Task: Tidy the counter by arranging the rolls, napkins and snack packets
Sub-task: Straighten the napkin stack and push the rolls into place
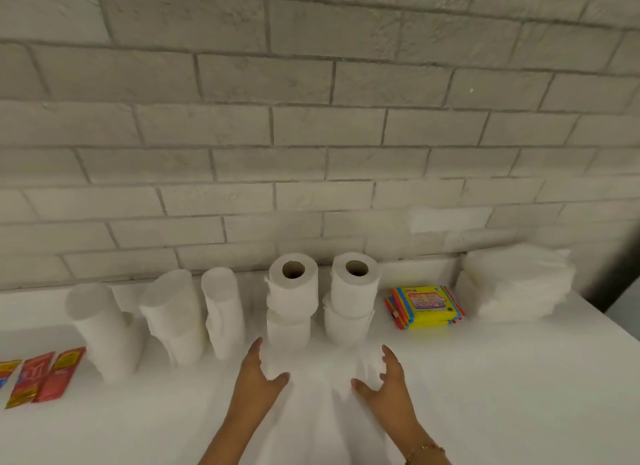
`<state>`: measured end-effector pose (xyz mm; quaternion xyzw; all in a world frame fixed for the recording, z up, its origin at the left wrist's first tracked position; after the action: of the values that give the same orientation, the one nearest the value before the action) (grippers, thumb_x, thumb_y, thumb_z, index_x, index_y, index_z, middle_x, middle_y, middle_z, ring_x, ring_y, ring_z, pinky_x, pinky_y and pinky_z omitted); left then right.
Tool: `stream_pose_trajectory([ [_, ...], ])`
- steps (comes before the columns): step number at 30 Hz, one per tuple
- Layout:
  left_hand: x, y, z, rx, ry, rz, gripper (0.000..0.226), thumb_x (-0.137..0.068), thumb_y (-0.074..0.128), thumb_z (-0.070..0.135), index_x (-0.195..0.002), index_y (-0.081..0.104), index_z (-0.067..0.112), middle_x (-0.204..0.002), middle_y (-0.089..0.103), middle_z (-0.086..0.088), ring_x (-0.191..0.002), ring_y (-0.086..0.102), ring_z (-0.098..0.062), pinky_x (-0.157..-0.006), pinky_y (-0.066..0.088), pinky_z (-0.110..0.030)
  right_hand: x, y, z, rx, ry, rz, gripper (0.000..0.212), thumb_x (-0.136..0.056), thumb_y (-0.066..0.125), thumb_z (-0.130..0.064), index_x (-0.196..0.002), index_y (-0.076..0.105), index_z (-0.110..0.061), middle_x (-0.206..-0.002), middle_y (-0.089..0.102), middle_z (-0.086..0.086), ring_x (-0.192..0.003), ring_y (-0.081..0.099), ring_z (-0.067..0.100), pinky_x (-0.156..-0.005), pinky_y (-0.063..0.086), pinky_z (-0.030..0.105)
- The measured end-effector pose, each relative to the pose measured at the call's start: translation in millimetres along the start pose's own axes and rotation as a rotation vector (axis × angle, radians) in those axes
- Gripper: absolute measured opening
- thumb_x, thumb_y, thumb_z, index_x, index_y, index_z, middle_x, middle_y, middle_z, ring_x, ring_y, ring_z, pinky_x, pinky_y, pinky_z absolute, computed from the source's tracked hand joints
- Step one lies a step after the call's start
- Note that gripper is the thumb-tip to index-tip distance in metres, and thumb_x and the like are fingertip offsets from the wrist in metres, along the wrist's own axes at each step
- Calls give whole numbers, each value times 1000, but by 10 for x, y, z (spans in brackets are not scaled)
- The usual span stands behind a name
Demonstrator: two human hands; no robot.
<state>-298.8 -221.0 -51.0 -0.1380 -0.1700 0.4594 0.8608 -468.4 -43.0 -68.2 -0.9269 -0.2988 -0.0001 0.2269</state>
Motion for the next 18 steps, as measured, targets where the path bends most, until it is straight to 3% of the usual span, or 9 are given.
stream_pose_trajectory([
  [4,-318,29,275,17,84,21,103,-61,85,22,-143,23,13,-144,38,-10,-133,37,-27,-107,37,-40,-319,-142,-255,-62,-63,66,108,-62,85,-29,-146,18,-19,-147,28,0,-134,34,22,-110,35,44],
  [9,-589,93,479,62,-5,36,123,-58,87,23,-147,3,13,-150,24,-9,-136,30,-28,-105,35,-38,-802,-175,-673,-97,-177,57,104,-51,91,-24,-135,31,-25,-116,40,-19,-112,40,6,-94,38,26],
  [13,-767,146,529,102,43,-47,106,-60,86,15,-142,18,15,-133,42,0,-124,44,-24,-91,40,-29,-1034,-85,-788,-78,-266,-4,95,-47,92,-25,-122,35,-35,-115,48,-21,-111,47,5,-94,42,27],
  [16,-838,197,571,91,98,-88,95,-60,85,17,-136,28,22,-118,43,12,-117,47,-17,-86,41,-22,-1150,-20,-783,-98,-268,-54,95,-51,91,-18,-128,36,-25,-126,50,-7,-118,48,11,-100,44,34],
  [18,-862,250,634,81,138,-121,92,-57,85,19,-130,31,33,-113,44,18,-107,48,-5,-77,39,-12,-1204,13,-800,-92,-294,-81,89,-53,88,-14,-128,41,-19,-125,54,-2,-117,52,11,-96,48,26],
])
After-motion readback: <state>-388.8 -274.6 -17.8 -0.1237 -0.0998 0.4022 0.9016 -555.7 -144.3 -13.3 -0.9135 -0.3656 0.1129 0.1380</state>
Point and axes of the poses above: each hand's wrist, its own x-axis away from the middle knuckle, its own y-axis out of the palm, z = x × y, the point moved 4 cm from there along -x, towards the middle knuckle
